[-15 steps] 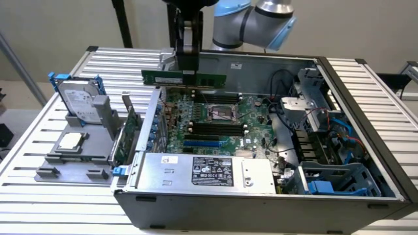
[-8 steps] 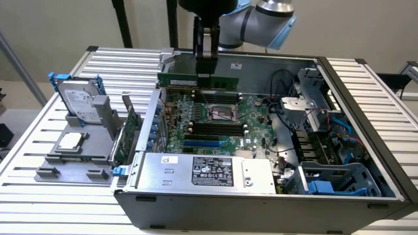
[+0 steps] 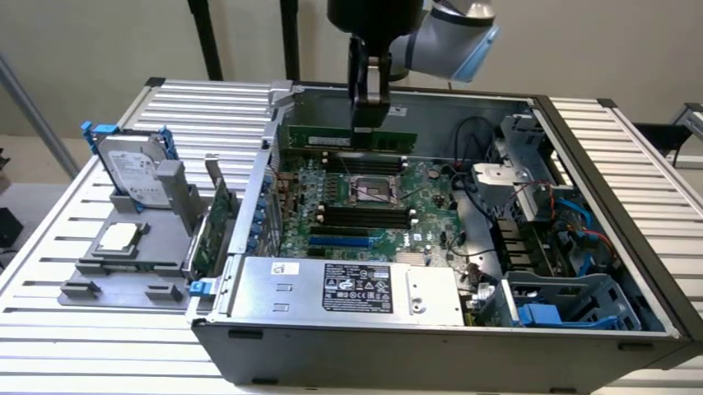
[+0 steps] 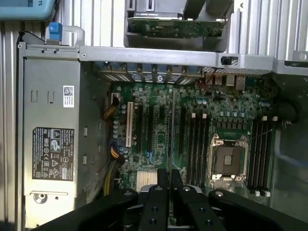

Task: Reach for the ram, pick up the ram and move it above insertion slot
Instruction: 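Pick up the ram and move it above insertion slot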

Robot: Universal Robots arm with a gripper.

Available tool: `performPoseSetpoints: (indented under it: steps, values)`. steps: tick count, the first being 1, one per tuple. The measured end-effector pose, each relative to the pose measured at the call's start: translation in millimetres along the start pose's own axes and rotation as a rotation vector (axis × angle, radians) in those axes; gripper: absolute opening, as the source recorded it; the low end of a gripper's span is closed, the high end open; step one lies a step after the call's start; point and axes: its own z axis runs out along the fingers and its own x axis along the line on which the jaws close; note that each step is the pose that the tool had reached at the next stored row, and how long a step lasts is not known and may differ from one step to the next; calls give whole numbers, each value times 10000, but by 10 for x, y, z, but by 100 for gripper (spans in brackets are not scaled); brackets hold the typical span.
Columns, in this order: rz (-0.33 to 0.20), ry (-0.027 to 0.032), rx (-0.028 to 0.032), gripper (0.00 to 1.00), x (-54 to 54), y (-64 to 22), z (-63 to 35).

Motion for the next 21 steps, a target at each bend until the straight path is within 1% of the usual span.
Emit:
performPoseSetpoints:
  steps: [5,8,12,16,19,21]
  values:
    - [0,-12,0,14,-107,-104,79]
    - [0,-29,0,14,-163,-163,116]
    - [0,-49,25,14,-220,-254,146]
    - [0,-56,59,14,-252,-372,163]
    - [0,-77,76,14,-253,-470,167]
    - [4,-90,75,14,-253,-479,169]
